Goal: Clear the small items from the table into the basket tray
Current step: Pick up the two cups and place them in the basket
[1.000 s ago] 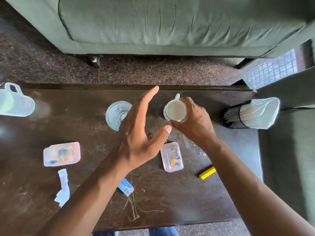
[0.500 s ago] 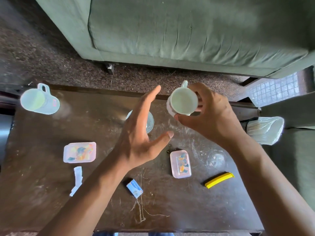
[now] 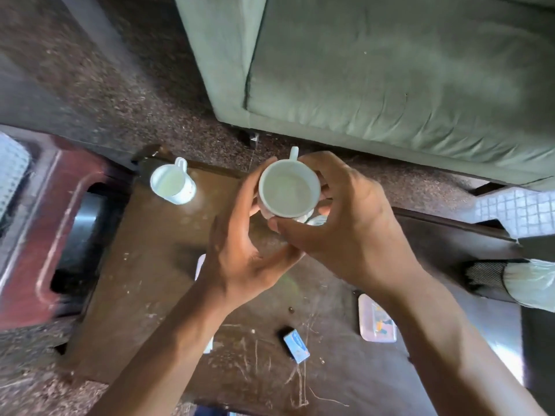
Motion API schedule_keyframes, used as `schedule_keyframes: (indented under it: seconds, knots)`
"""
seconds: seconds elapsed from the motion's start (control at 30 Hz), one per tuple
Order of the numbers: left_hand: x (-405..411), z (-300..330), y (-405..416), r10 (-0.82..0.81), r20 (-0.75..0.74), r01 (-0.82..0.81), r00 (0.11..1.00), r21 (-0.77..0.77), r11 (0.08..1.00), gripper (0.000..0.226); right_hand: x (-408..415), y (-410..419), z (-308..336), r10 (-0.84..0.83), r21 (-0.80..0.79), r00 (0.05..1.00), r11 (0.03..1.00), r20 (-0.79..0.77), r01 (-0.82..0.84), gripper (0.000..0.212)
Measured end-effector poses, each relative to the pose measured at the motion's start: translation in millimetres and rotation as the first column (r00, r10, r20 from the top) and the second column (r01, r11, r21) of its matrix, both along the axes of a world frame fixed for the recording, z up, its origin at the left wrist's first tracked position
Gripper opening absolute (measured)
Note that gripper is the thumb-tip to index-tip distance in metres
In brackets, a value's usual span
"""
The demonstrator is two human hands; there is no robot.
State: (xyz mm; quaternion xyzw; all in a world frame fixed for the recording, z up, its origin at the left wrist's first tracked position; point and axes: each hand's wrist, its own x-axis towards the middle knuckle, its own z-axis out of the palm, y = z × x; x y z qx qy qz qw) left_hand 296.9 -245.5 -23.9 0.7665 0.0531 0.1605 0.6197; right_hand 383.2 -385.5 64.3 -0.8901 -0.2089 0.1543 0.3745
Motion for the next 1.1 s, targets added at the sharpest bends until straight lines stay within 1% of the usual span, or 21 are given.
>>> schedule_keyframes:
  seconds: [0.1,0.2,0.3,0.43,0.5,0.57,0.63,0.67,0.73,0.77,0.83,0.9,0.93,1.0,1.1]
  knots:
    - [-11.8,-3.5,29.0,0.064,0.024,-0.064,0.998,-0.027,0.998,0.088,-11.1,35.2,-2.5,-0.002,0.003,1.0,1.0,-0.027,0.002,0.051]
    - [-23.2,-7.1,56.7,0.136,0.019,-0.135,0.991,-0.065,0.989,0.085,-22.6,67.5,-1.4,0.005,0.021,0.998,1.0,-0.065,-0.004,0.052]
    - [-33.9,-9.3,82.9,0.209,0.051,-0.206,0.977,-0.055,0.977,0.076,-32.5,97.4,-0.9,0.043,0.025,0.994,0.999,-0.1,-0.041,0.051]
    - [-49.4,-12.9,113.0,0.262,0.048,-0.261,0.964,-0.028,0.965,0.072,-38.6,130.0,-3.2,0.125,0.04,0.977,0.992,-0.171,-0.12,0.055]
    - [-57.2,-13.6,128.7,0.281,0.054,-0.28,0.958,-0.032,0.96,0.071,-35.5,141.3,-3.0,0.208,0.056,0.941,0.978,-0.267,-0.2,0.063]
    - [-65.8,-16.2,145.0,0.299,0.069,-0.298,0.952,-0.03,0.954,0.068,-27.4,150.3,-3.0,0.298,0.083,0.865,0.954,-0.403,-0.289,0.072]
    - [-73.8,-17.9,160.6,0.355,0.061,-0.354,0.933,-0.033,0.935,0.068,-17.4,158.4,-4.4,0.313,0.095,0.81,0.947,-0.496,-0.308,0.077]
    - [-77.0,-17.6,168.6,0.396,0.051,-0.394,0.917,-0.034,0.918,0.068,-12.3,162.9,-7.2,0.288,0.101,0.808,0.956,-0.513,-0.277,0.076]
    - [-82.6,-15.4,183.9,0.466,0.033,-0.464,0.884,-0.042,0.885,0.065,-5.0,174.6,-19.0,0.203,0.113,0.847,0.979,-0.492,-0.169,0.062]
    - [-84.6,-13.9,191.4,0.492,0.026,-0.491,0.87,-0.045,0.87,0.063,-3.2,181.7,-27.8,0.142,0.082,0.885,0.99,-0.444,-0.118,0.053]
    - [-87.4,-12.2,205.7,0.532,0.023,-0.53,0.847,-0.046,0.846,0.061,-2.2,196.9,-50.6,0.027,-0.044,0.955,0.998,-0.295,-0.042,0.047]
    - [-90.6,-12.4,218.8,0.555,0.021,-0.553,0.832,-0.051,0.831,0.062,-5.4,212.8,-76.8,-0.006,-0.187,0.987,0.982,-0.163,-0.024,0.047]
    - [-92.1,-13.1,224.8,0.562,0.023,-0.561,0.827,-0.053,0.826,0.063,-8.9,220.3,-89.5,0.009,-0.264,0.992,0.964,-0.123,-0.042,0.049]
    - [-95.5,-15.6,235.6,0.575,0.024,-0.573,0.818,-0.061,0.818,0.064,-16.6,232.6,-113.0,0.058,-0.398,0.993,0.913,-0.101,-0.094,0.059]
    - [-102.0,-19.4,251.7,0.587,0.003,-0.585,0.81,-0.083,0.807,0.068,-25.5,247.9,-144.0,0.028,-0.453,0.992,0.888,-0.123,-0.081,0.083]
